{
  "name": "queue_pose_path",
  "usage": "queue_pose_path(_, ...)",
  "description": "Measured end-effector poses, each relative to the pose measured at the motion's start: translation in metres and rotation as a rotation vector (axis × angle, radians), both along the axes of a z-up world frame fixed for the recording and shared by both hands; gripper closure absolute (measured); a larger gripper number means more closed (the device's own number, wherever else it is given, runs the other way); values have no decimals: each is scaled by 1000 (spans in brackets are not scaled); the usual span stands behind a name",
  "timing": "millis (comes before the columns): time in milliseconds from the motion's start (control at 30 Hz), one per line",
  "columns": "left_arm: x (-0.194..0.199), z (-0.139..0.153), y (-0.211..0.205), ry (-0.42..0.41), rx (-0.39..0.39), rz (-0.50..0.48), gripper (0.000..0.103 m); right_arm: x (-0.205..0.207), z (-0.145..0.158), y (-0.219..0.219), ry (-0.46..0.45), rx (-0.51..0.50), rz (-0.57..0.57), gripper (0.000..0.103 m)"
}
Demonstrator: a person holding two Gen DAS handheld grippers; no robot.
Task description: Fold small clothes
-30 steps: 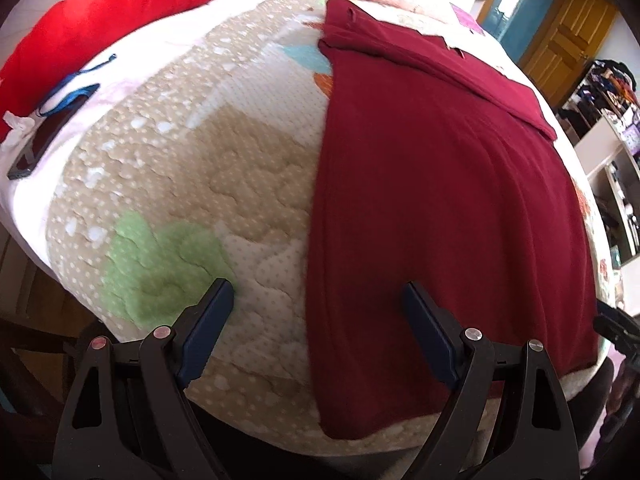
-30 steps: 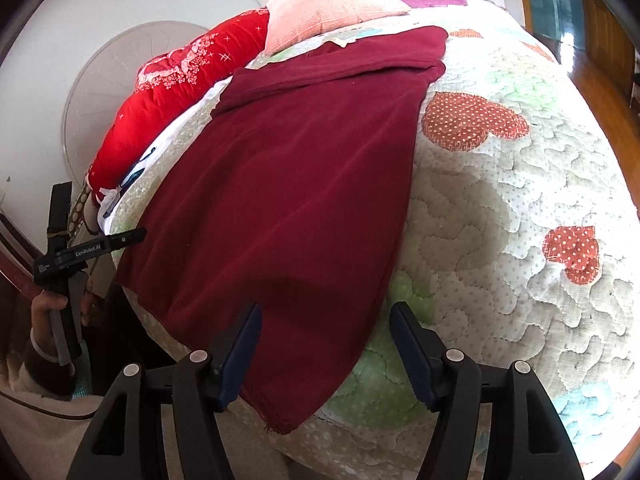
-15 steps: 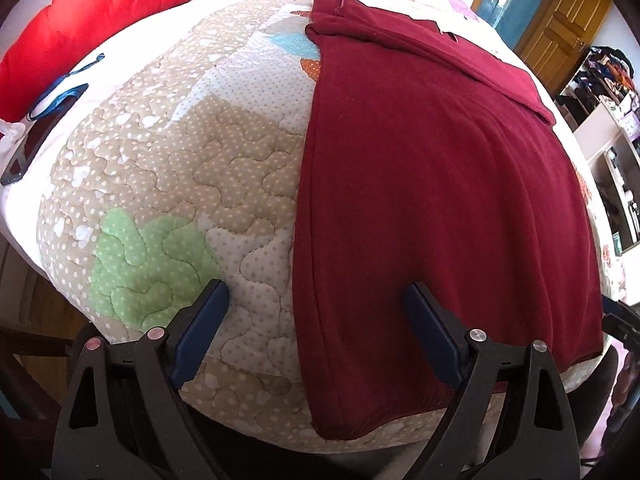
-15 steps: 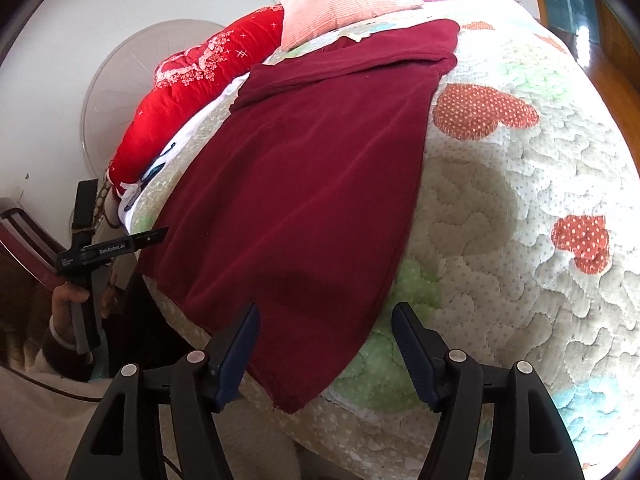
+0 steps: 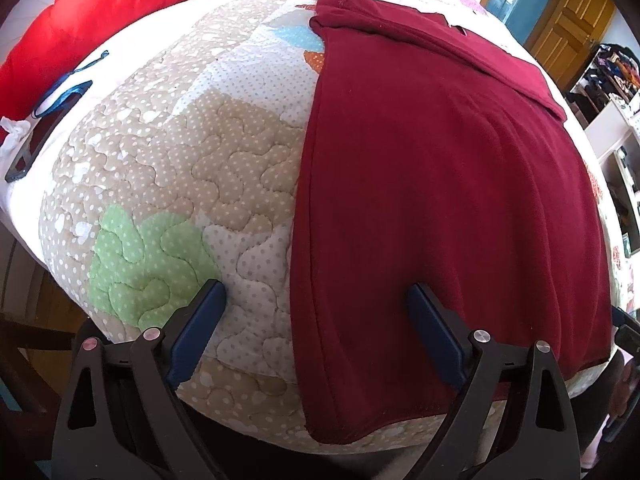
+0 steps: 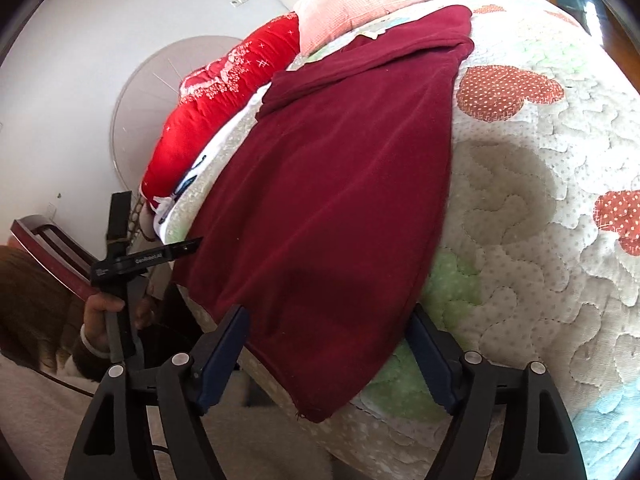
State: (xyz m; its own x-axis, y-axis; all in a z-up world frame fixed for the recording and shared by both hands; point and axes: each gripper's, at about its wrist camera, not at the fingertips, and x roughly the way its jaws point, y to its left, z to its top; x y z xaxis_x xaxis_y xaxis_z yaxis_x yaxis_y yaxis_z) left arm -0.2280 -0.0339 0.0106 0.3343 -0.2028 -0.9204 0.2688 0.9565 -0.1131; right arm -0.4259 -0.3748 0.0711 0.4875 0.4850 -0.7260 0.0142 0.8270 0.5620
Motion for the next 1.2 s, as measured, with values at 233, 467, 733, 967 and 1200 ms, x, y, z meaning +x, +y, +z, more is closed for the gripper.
queue_pose_path(233,-2,-1,-1,2,-2,7,10,-3,1,-2,-13,27,3,25)
queue_pose_path(467,-8,1,2,2,-38,-41,19,4,-6,5,-59,60,35,41)
queue_pose_path(733,5,20,15,70,-175,-93,95,39,-4,8,-108,209,53,91)
queue_pose_path(967,50,60,3,34,-323,-115,96,81,57,-17,-309,272,40,91)
queue_pose_path(1200,153,105,-32,-99,-390,-97,96,166,77,-62,-365,217,-62,91)
